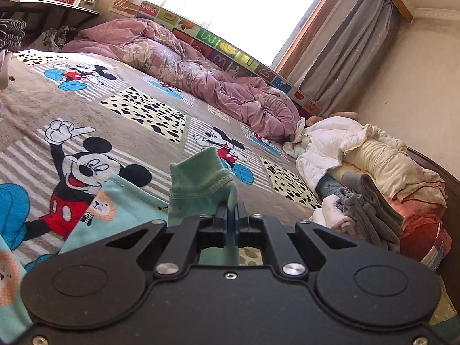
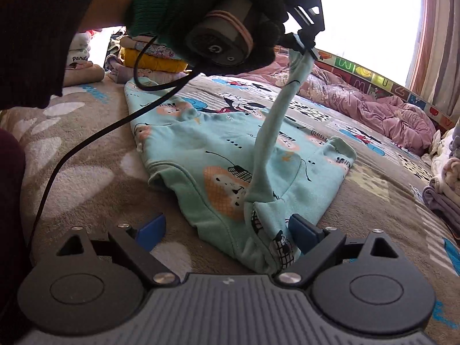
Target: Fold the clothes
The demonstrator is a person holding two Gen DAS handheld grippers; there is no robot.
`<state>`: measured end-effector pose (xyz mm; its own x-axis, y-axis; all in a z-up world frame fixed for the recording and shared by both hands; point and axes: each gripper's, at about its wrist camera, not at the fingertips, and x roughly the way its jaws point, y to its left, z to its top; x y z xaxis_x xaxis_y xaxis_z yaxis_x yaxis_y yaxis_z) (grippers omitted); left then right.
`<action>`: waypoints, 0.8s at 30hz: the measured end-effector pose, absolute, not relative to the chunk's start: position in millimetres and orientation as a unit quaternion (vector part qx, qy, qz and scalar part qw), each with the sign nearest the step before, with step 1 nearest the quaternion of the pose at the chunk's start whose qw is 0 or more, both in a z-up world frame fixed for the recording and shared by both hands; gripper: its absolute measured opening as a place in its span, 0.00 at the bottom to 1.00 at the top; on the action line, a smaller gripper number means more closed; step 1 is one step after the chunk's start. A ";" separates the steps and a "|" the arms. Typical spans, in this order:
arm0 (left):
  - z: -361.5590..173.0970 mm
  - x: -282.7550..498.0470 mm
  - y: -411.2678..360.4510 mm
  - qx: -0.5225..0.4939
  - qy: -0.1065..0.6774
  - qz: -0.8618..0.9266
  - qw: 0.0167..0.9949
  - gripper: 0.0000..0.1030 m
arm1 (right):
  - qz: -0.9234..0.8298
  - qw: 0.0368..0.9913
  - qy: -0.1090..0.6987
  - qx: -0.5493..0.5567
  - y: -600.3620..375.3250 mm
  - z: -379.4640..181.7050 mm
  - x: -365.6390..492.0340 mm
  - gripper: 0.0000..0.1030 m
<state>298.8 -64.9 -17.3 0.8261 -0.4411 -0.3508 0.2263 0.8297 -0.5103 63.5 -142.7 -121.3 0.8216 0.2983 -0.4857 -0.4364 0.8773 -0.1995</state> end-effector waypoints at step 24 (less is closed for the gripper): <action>-82.6 364.1 -161.0 -0.108 0.332 -0.170 0.922 0.01 | 0.215 0.939 0.255 -0.080 -159.0 -122.3 76.7 0.96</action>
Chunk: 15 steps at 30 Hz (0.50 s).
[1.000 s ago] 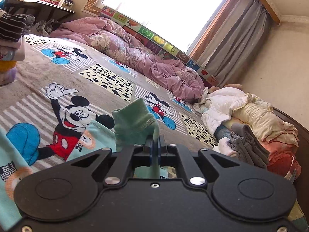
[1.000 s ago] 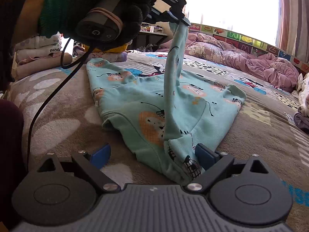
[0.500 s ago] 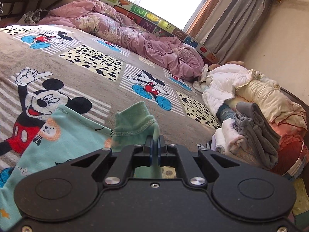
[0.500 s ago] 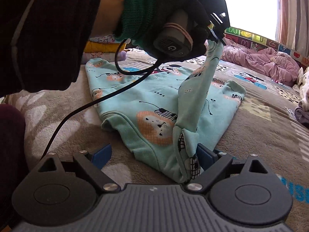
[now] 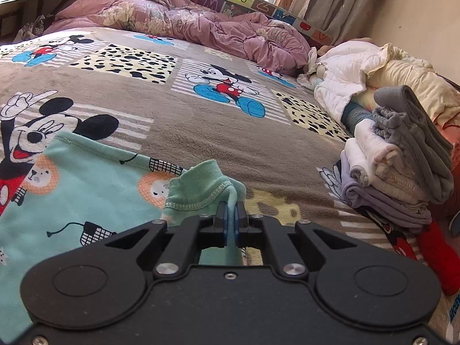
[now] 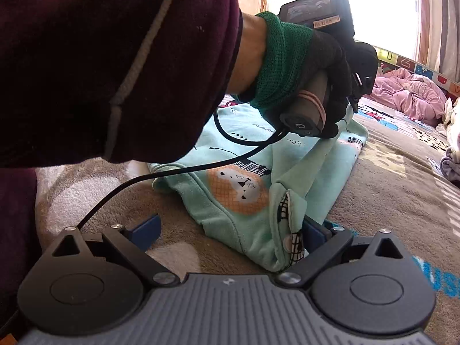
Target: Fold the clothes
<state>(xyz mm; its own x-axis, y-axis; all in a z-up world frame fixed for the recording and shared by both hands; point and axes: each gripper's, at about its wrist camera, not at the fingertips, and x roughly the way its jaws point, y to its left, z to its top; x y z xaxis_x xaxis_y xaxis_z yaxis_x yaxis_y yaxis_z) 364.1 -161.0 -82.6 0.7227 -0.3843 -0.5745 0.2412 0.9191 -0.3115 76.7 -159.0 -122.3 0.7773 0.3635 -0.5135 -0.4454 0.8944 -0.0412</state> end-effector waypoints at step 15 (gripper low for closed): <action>-114.1 383.1 -197.2 -0.018 0.377 -0.145 0.915 0.05 | 0.206 0.939 0.271 -0.047 -168.5 -124.3 81.4 0.98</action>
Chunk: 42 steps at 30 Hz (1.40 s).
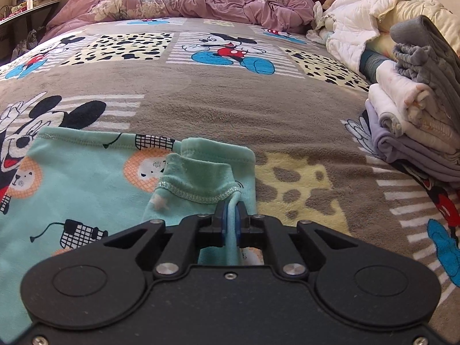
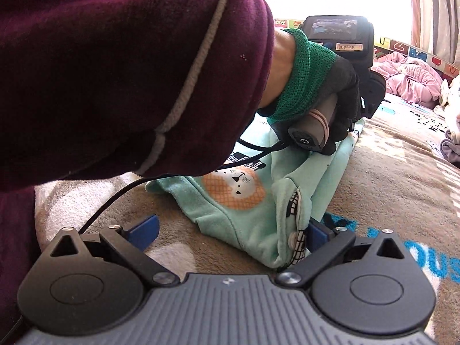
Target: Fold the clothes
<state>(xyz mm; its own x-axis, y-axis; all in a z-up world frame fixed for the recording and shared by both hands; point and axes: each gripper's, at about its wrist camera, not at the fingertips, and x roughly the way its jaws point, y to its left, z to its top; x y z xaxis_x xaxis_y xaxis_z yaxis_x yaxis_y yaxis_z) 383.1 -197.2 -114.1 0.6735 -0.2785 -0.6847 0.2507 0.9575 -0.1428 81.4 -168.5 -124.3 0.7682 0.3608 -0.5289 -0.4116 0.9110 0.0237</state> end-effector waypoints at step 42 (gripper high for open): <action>-108.5 397.9 -89.6 -0.121 0.371 -0.239 0.889 0.31 | 0.205 0.955 0.208 0.051 -200.7 -92.7 81.2 0.83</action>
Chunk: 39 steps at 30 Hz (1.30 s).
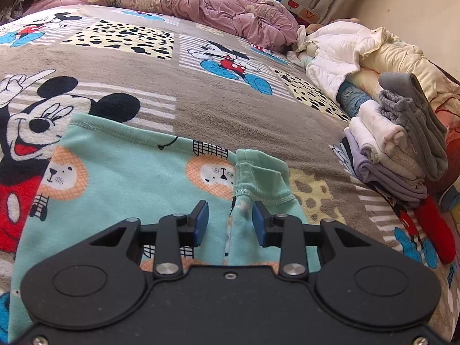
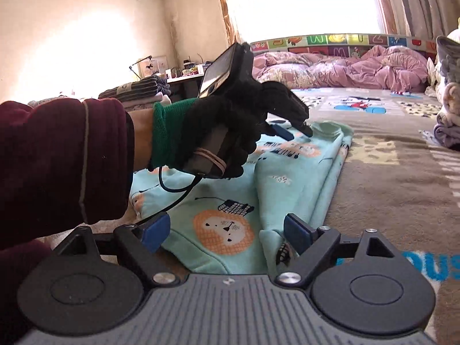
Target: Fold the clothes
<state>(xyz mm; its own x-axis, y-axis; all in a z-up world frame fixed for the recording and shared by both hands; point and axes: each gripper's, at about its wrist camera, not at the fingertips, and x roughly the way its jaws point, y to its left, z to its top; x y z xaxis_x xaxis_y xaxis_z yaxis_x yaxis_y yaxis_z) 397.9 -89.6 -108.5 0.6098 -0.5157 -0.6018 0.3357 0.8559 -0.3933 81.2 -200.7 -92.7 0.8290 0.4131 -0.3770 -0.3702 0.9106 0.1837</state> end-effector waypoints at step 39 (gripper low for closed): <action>-96.8 419.2 -132.3 -0.061 0.386 -0.306 0.868 0.20 | 0.132 0.956 0.263 -0.007 -244.4 -89.7 229.6 0.32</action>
<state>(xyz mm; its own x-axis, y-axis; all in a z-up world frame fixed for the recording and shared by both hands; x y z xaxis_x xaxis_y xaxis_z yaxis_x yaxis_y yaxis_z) 419.2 -132.3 -96.8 0.5149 -0.5780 -0.6330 0.4839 0.8056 -0.3420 229.6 -244.4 -89.7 0.8274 0.2482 -0.5037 -0.2551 0.9653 0.0566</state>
